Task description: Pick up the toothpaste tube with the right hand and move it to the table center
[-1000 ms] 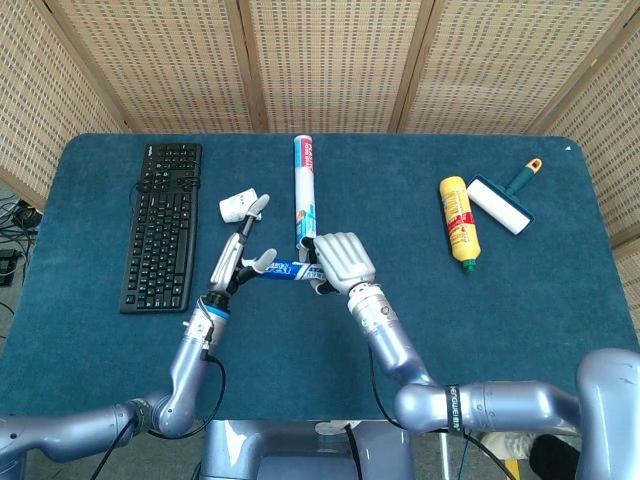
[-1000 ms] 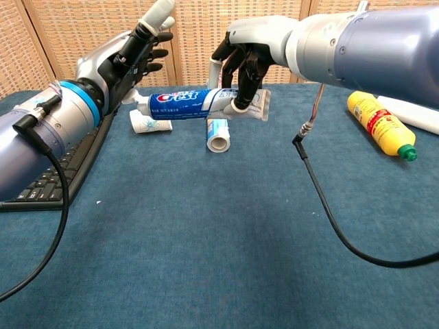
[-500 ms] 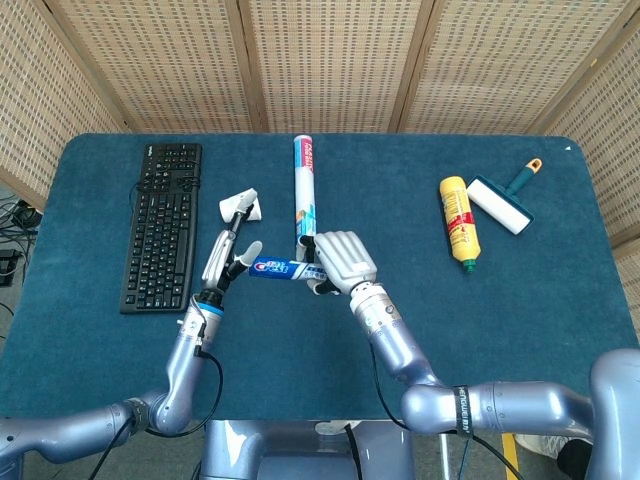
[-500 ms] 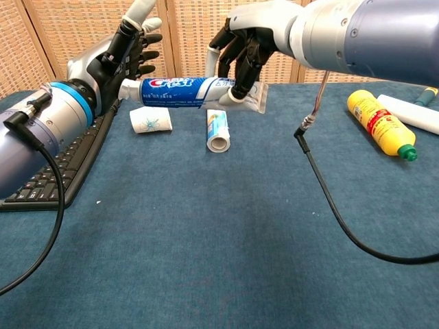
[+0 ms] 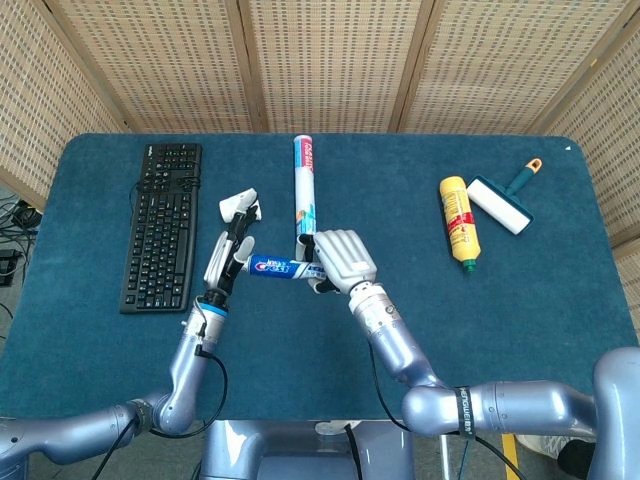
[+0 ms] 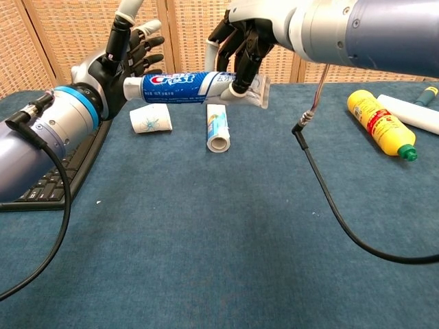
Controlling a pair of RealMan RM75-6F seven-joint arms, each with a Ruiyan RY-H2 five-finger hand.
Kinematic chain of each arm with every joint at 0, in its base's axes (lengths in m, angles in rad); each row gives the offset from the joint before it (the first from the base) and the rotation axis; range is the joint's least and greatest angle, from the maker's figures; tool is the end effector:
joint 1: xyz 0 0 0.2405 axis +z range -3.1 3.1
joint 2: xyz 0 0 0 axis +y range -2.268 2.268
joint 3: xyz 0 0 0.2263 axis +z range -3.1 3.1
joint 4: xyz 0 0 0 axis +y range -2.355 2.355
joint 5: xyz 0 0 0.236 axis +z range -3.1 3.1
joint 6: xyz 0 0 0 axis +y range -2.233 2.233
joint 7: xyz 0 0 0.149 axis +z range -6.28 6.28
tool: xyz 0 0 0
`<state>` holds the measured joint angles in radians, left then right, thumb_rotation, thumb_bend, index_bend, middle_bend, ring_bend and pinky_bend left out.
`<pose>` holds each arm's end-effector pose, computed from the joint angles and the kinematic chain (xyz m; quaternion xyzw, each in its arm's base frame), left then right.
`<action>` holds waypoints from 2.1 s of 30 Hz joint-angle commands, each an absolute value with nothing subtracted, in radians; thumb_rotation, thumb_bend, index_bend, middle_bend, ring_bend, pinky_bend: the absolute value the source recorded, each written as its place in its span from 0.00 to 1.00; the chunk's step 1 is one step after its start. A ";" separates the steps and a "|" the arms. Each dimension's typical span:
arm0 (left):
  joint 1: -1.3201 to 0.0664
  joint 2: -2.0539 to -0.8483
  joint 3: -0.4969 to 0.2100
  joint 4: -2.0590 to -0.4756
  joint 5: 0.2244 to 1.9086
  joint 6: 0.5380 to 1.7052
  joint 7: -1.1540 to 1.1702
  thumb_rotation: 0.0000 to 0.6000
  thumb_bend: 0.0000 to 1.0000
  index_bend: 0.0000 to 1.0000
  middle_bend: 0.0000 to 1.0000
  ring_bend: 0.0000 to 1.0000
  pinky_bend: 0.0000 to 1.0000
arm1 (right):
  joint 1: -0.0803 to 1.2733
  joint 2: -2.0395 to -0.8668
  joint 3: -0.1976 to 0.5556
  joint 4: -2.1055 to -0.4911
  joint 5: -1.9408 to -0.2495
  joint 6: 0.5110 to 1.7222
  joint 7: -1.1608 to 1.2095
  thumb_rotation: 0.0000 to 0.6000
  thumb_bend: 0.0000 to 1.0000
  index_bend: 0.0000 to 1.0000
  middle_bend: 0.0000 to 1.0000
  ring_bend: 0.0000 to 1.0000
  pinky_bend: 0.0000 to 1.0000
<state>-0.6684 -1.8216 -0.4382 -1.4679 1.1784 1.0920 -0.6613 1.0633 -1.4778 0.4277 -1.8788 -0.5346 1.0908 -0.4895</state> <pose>-0.0448 0.3374 -0.0469 -0.3243 -0.6780 -0.6518 0.1010 0.0420 -0.3278 -0.0036 0.6684 -0.4867 0.4599 0.3239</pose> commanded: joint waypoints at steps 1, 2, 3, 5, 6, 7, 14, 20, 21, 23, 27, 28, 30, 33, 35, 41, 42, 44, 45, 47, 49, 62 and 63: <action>-0.667 -1.829 -0.441 -1.467 1.171 1.087 -0.677 0.23 0.00 0.00 0.00 0.00 0.00 | 1.068 -1.475 0.428 -1.881 -0.532 1.096 -0.490 1.00 0.72 0.76 0.74 0.64 0.60; -0.667 -1.831 -0.443 -1.467 1.170 1.087 -0.680 0.23 0.00 0.00 0.00 0.00 0.00 | 1.070 -1.474 0.427 -1.882 -0.531 1.098 -0.492 1.00 0.72 0.76 0.74 0.64 0.60; -0.669 -1.834 -0.445 -1.465 1.169 1.088 -0.680 0.23 0.00 0.00 0.00 0.00 0.00 | 1.072 -1.474 0.425 -1.882 -0.529 1.101 -0.494 1.00 0.72 0.76 0.74 0.64 0.60; -0.671 -1.838 -0.447 -1.466 1.168 1.087 -0.681 0.23 0.00 0.00 0.00 0.00 0.00 | 1.075 -1.475 0.425 -1.883 -0.525 1.105 -0.494 1.00 0.72 0.76 0.74 0.64 0.60; -0.672 -1.840 -0.451 -1.469 1.165 1.084 -0.686 0.23 0.00 0.00 0.00 0.00 0.00 | 1.077 -1.475 0.425 -1.883 -0.523 1.106 -0.493 1.00 0.72 0.77 0.74 0.64 0.60; -0.674 -1.842 -0.453 -1.470 1.163 1.082 -0.688 0.23 0.00 0.00 0.00 0.00 0.00 | 1.079 -1.476 0.425 -1.884 -0.521 1.108 -0.493 1.00 0.72 0.77 0.74 0.64 0.60; -0.683 -1.871 -0.474 -1.470 1.144 1.085 -0.699 0.23 0.00 0.00 0.00 0.00 0.00 | 1.091 -1.475 0.426 -1.892 -0.512 1.121 -0.495 1.00 0.72 0.77 0.74 0.64 0.60; -0.688 -1.898 -0.476 -1.467 1.142 1.104 -0.683 0.23 0.00 0.00 0.00 0.00 0.00 | 1.100 -1.480 0.423 -1.890 -0.505 1.131 -0.499 1.00 0.72 0.77 0.74 0.64 0.60; -0.689 -1.903 -0.476 -1.467 1.142 1.106 -0.678 0.23 0.00 0.00 0.00 0.00 0.00 | 1.102 -1.482 0.423 -1.888 -0.503 1.133 -0.500 1.00 0.72 0.77 0.74 0.64 0.60; -0.692 -1.909 -0.475 -1.470 1.139 1.106 -0.672 0.23 0.00 0.00 0.00 0.00 0.00 | 1.105 -1.485 0.421 -1.886 -0.503 1.135 -0.502 1.00 0.72 0.77 0.74 0.64 0.60; -0.702 -1.923 -0.477 -1.478 1.137 1.110 -0.644 0.23 0.00 0.00 0.00 0.00 0.00 | 1.111 -1.492 0.419 -1.881 -0.502 1.141 -0.506 1.00 0.72 0.77 0.74 0.64 0.60; -0.705 -1.928 -0.479 -1.481 1.134 1.110 -0.636 0.23 0.00 0.00 0.00 0.00 0.00 | 1.112 -1.493 0.419 -1.881 -0.501 1.144 -0.507 1.00 0.72 0.77 0.74 0.64 0.60; -0.721 -1.927 -0.505 -1.484 1.115 1.098 -0.621 0.23 0.00 0.00 0.00 0.00 0.00 | 1.112 -1.493 0.420 -1.883 -0.499 1.148 -0.506 1.00 0.72 0.77 0.74 0.64 0.60; -0.724 -1.929 -0.510 -1.488 1.097 1.092 -0.604 0.23 0.00 0.00 0.00 0.00 0.00 | 1.111 -1.489 0.422 -1.888 -0.499 1.154 -0.504 1.00 0.72 0.77 0.74 0.64 0.60; -0.722 -1.928 -0.510 -1.492 1.094 1.092 -0.600 0.23 0.00 0.00 0.00 0.00 0.00 | 1.109 -1.486 0.421 -1.891 -0.500 1.157 -0.503 1.00 0.72 0.77 0.74 0.64 0.60; -0.704 -1.910 -0.503 -1.502 1.102 1.102 -0.597 0.24 0.00 0.00 0.00 0.00 0.00 | 1.100 -1.468 0.414 -1.894 -0.502 1.164 -0.504 1.00 0.72 0.77 0.74 0.64 0.60; -0.694 -1.901 -0.497 -1.504 1.109 1.108 -0.598 0.23 0.00 0.00 0.00 0.00 0.00 | 1.095 -1.462 0.410 -1.894 -0.503 1.166 -0.506 1.00 0.72 0.77 0.74 0.64 0.60; -0.675 -1.876 -0.488 -1.510 1.124 1.116 -0.604 0.23 0.00 0.00 0.00 0.00 0.00 | 1.085 -1.448 0.399 -1.892 -0.506 1.168 -0.507 1.00 0.72 0.77 0.74 0.64 0.60; -0.668 -1.864 -0.484 -1.512 1.130 1.118 -0.606 0.23 0.00 0.00 0.00 0.00 0.00 | 1.080 -1.444 0.395 -1.891 -0.507 1.168 -0.506 1.00 0.72 0.77 0.74 0.64 0.60; -0.647 -1.830 -0.472 -1.517 1.149 1.123 -0.611 0.24 0.00 0.00 0.00 0.00 0.00 | 1.066 -1.434 0.382 -1.888 -0.511 1.165 -0.500 1.00 0.72 0.77 0.74 0.64 0.60; -0.615 -1.776 -0.456 -1.526 1.178 1.134 -0.621 0.24 0.00 0.00 0.00 0.00 0.00 | 1.046 -1.424 0.355 -1.879 -0.518 1.155 -0.491 1.00 0.72 0.77 0.74 0.64 0.60; -0.477 -1.490 -0.311 -1.500 1.333 1.181 -0.551 0.31 0.00 0.00 0.00 0.00 0.00 | 0.958 -1.507 0.240 -1.767 -0.613 1.142 -0.421 1.00 0.31 0.46 0.47 0.40 0.45; -0.469 -1.477 -0.301 -1.494 1.337 1.185 -0.535 0.32 0.00 0.00 0.00 0.00 0.00 | 0.952 -1.516 0.236 -1.762 -0.620 1.143 -0.413 1.00 0.19 0.35 0.37 0.30 0.36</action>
